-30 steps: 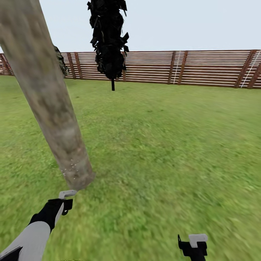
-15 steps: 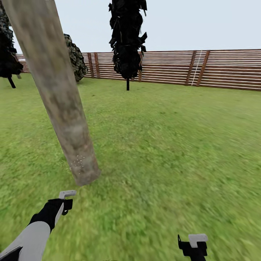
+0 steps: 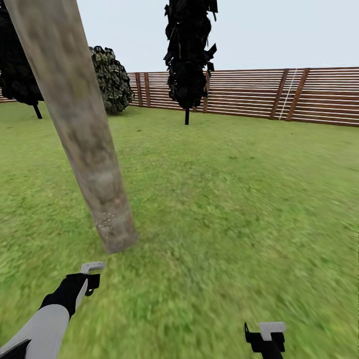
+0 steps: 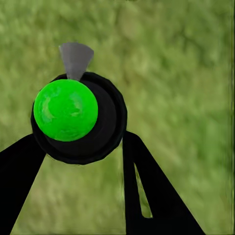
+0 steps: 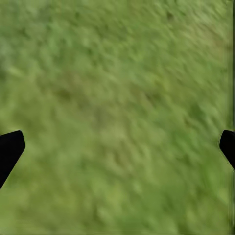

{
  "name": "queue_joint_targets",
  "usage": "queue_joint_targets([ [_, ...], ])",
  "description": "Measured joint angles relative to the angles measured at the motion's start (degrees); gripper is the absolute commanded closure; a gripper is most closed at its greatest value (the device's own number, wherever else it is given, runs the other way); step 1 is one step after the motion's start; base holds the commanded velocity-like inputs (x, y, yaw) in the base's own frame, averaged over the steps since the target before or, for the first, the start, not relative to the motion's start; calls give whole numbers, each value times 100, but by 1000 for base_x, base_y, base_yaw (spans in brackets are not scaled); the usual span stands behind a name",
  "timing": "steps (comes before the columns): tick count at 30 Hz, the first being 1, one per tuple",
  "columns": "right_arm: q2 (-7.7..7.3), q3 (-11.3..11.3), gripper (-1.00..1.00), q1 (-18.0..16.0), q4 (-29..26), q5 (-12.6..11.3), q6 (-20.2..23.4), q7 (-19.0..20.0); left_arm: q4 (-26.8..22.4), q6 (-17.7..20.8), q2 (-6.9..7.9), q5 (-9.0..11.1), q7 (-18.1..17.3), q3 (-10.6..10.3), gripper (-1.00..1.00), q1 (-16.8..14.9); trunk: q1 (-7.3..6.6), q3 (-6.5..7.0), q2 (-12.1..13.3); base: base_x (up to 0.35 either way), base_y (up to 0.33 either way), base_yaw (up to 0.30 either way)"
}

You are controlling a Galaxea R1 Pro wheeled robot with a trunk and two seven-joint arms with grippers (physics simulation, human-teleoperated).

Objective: In the garden, pick up the pesticide atomizer on the floor and spray pesticide onto both trees until each tree trunk is fully covered.

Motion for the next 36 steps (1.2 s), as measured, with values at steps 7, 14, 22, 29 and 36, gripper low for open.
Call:
queue_joint_targets([
  [7, 1, -3, -100, -2, 2, 0, 0, 2, -2, 2, -6, 5, 1, 2, 100, 1, 0, 0, 0, 153, -258, 161],
  [14, -1, -1, -100, -2, 0, 0, 1, 3, -2, 2, -10, 16, 2, 6, 100, 1, 0, 0, 0, 170, -157, 274],
  [22, -8, -8, -100, -1, -8, -1, 2, -3, -4, 23, -354, 476, -95, -132, 100, -449, 1, 1, 0, 6, -5, 117],
  [29, -67, -9, -100, -1, -8, -1, 1, -2, -9, 378, 185, 303, -378, -974, 100, -881, 1, 0, 0, 0, 0, 1],
  [36, -91, -8, -100, -1, -8, 0, 2, -3, -16, 712, 431, -308, -1487, -995, 100, -1274, 1, 1, 0, 0, 0, 0],
])
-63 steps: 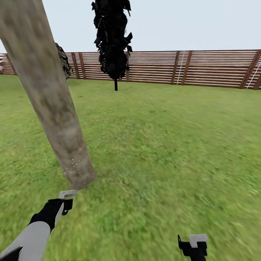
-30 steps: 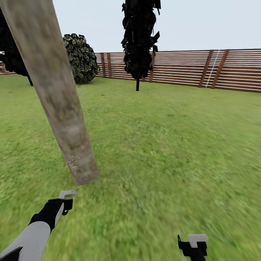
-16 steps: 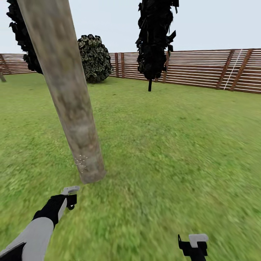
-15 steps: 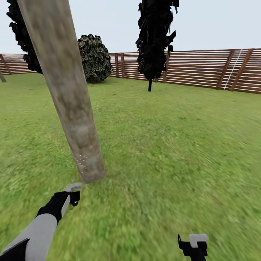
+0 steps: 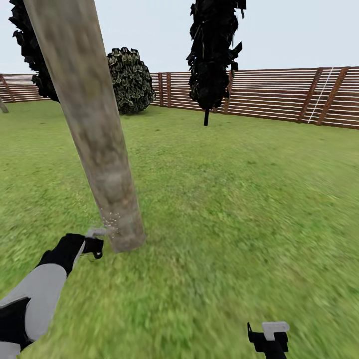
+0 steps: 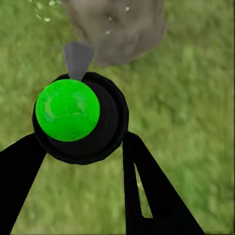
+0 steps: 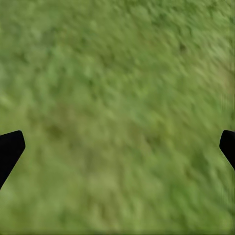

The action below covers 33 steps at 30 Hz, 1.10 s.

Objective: In the garden, pick up the pesticide atomizer on the floor and spray pesticide onto both trees until each tree trunk is fully covered.

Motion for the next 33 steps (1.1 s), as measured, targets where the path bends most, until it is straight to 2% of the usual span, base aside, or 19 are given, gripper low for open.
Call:
queue_joint_targets([
  [2, 2, 0, -100, 0, 0, 0, 0, 0, -2, 105, -50, -70, -79, -2, 100, -121, 0, 0, 0, 0, 0, 0],
  [4, 2, 1, -100, 0, 0, 0, 0, 0, -2, 169, 13, -124, -195, -3, 100, -299, 0, 0, 0, 0, 0, 0],
  [7, 0, 1, -100, 0, 0, 0, 0, 0, 2, 193, 316, -213, -253, -4, 100, -480, 0, 0, 0, 0, 0, 0],
  [8, -2, 1, -100, 0, 0, 0, 0, 0, 2, 280, 490, -228, -334, -5, 100, -521, 0, 0, 0, 0, 0, 0],
  [9, 1, 1, -100, 0, 0, 1, 0, 0, -5, 382, 580, -236, -470, -3, 100, -538, 0, 0, 0, 0, 0, 0],
  [13, 3, 0, -100, 0, 0, 0, 0, 0, -10, 461, 533, -378, -700, -2, 100, -545, 0, -1, 0, 0, 0, 0],
  [14, 3, 0, -100, 0, 0, 0, 0, 0, -9, 478, 402, -375, -729, -13, 100, -550, 0, -1, 0, 0, 0, 0],
  [15, 3, 0, -100, 0, 0, 0, 0, 0, -19, 488, 229, -384, -739, -120, 100, -552, 0, -1, 0, 0, 0, 0],
  [18, 3, 0, -100, 0, 0, 0, 0, 0, -233, 527, 104, -426, -747, -416, 100, -561, 0, 0, 0, 0, 0, 0],
  [19, 1, 1, -100, 0, 0, 0, 0, 0, -354, 629, 138, -444, -883, -498, 100, -571, 0, 0, 0, 0, 0, 0],
  [21, 3, 1, -100, 0, 0, 0, 0, 0, -441, 702, 280, -501, -1175, -532, 100, -586, 0, 0, 0, 0, 0, 0],
  [22, 3, 1, -100, 0, 0, 0, 0, 0, -479, 712, 381, -512, -1273, -537, 100, -594, 0, 0, 0, 0, 0, 0],
  [24, 3, 1, -100, 0, 0, 0, 0, 0, -585, 726, 678, -523, -1488, -539, 100, -614, 0, 0, 0, 0, 0, 0],
  [25, 3, 0, -100, 2, 0, 0, 0, 0, -663, 747, 697, -461, -1527, -544, 100, -616, 0, 0, 0, 0, 0, 0],
  [26, 2, 0, -100, 0, 0, 0, 0, 0, -773, 768, 656, -427, -1543, -546, 100, -617, 0, 0, 0, 0, 0, 0],
  [27, 3, 0, -100, 0, 0, 0, 0, 0, -859, 857, 477, -405, -1552, -596, 100, -623, 0, 0, 0, 0, 0, 0],
  [29, 3, 0, -100, 0, 0, 0, 0, 0, -1047, 1050, 325, -403, -1555, -637, 100, -710, 0, 1, 0, 0, 0, 0],
  [31, 3, 1, -100, 0, 0, 0, -1, 0, -1126, 1134, 356, -459, -1558, -643, 100, -834, 0, 0, 0, 0, 0, 0],
  [33, 3, 1, -100, 0, 0, 0, 0, 0, -1148, 1144, 485, -506, -1557, -647, 100, -936, 0, 0, 0, 0, 0, 0],
])
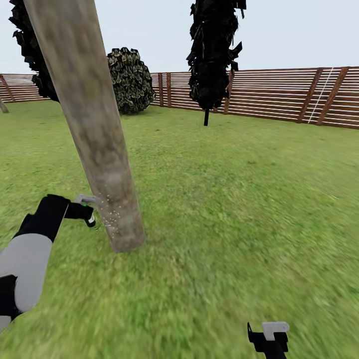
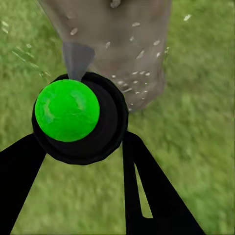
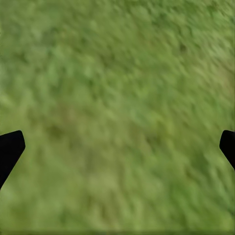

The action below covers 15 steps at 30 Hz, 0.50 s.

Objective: In the garden, pick up the pesticide atomizer on the floor and spray pesticide onto both trees until each tree trunk is fully covered.

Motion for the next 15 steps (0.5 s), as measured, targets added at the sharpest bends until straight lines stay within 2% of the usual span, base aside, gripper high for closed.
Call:
queue_joint_targets([
  [2, 0, 0, -100, 0, 0, 0, 0, 0, -10, 11, 259, -3, -73, 4, 100, -35, 0, 0, 0, 0, 0, 0],
  [4, 0, 0, -100, 0, 0, 0, 0, 0, -17, 23, 308, 31, -207, -1, 100, -39, 0, 0, 0, 0, 0, 0],
  [9, 0, 0, -100, 0, 0, 0, 0, -1, -16, 32, 284, 10, -298, -197, 100, -15, 0, 0, 0, 0, -44, 0],
  [15, 0, 0, -100, 0, -1, 0, -1, -2, -10, 27, 281, 6, -292, -225, 100, 55, 0, 0, 0, 0, -262, 0],
])
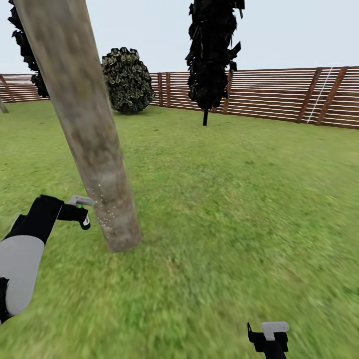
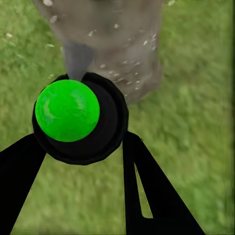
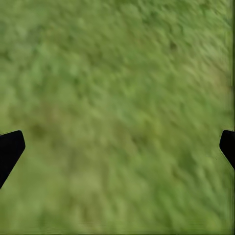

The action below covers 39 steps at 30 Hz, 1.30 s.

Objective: In the garden, pick up the pesticide atomizer on the floor and spray pesticide onto both trees until each tree trunk is fully covered.

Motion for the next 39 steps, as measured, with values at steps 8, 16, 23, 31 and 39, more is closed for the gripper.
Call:
queue_joint_targets([
  [8, 0, 0, -100, 0, -2, 0, 0, 0, -4, 6, -2, 1, 17, 5, 100, 10, 0, 0, 0, 0, -271, 0],
  [16, 0, 0, -100, -1, -7, -9, 0, 0, -1, 3, 8, 1, 42, 60, 100, 9, 0, 0, 0, 0, -271, 147],
  [23, 0, 0, -100, -1, -6, -4, 0, 0, 2, 0, 1, 1, 96, 27, 100, 9, 0, 0, 0, 0, -271, 265],
  [31, 0, 0, -100, 0, -8, -1, 0, 0, 7, -5, -2, 5, 123, 61, 100, 9, -1, 0, 0, 62, -271, 22],
  [39, 0, 0, -100, 0, -8, -4, 0, 0, 78, -14, -12, 3, 321, 76, 100, 39, -1, 0, 0, 87, -271, 33],
])
